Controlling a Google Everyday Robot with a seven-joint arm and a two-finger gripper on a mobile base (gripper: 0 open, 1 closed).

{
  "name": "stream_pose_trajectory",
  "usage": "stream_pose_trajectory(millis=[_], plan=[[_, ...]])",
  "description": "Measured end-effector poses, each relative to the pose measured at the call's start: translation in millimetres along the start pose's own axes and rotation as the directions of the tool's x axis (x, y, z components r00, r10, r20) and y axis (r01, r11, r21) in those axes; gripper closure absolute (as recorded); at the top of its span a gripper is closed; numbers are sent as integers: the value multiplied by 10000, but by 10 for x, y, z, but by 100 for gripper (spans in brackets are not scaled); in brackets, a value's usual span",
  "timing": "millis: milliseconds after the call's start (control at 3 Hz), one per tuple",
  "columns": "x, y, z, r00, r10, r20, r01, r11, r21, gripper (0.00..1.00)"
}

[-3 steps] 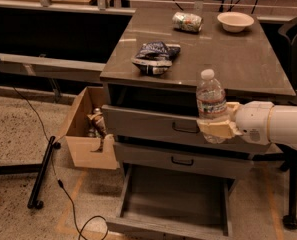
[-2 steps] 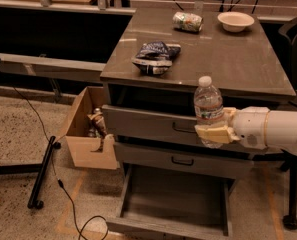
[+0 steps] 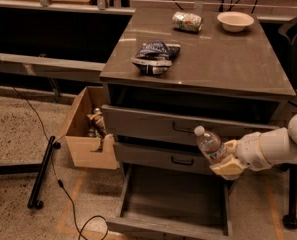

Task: Place water bottle into bottom drawer

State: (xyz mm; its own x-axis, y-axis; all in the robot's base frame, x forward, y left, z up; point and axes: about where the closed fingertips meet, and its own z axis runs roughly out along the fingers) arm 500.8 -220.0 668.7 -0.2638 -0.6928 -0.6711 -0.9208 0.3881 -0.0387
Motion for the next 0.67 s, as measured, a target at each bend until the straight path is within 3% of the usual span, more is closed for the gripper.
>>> stream_pose_trajectory(millis=[333, 667], plan=[[667, 19, 89, 9797, -680, -1884, 709, 9974, 88, 100], [1125, -111, 246, 9339, -1559, -3216, 1902, 9787, 779, 100]])
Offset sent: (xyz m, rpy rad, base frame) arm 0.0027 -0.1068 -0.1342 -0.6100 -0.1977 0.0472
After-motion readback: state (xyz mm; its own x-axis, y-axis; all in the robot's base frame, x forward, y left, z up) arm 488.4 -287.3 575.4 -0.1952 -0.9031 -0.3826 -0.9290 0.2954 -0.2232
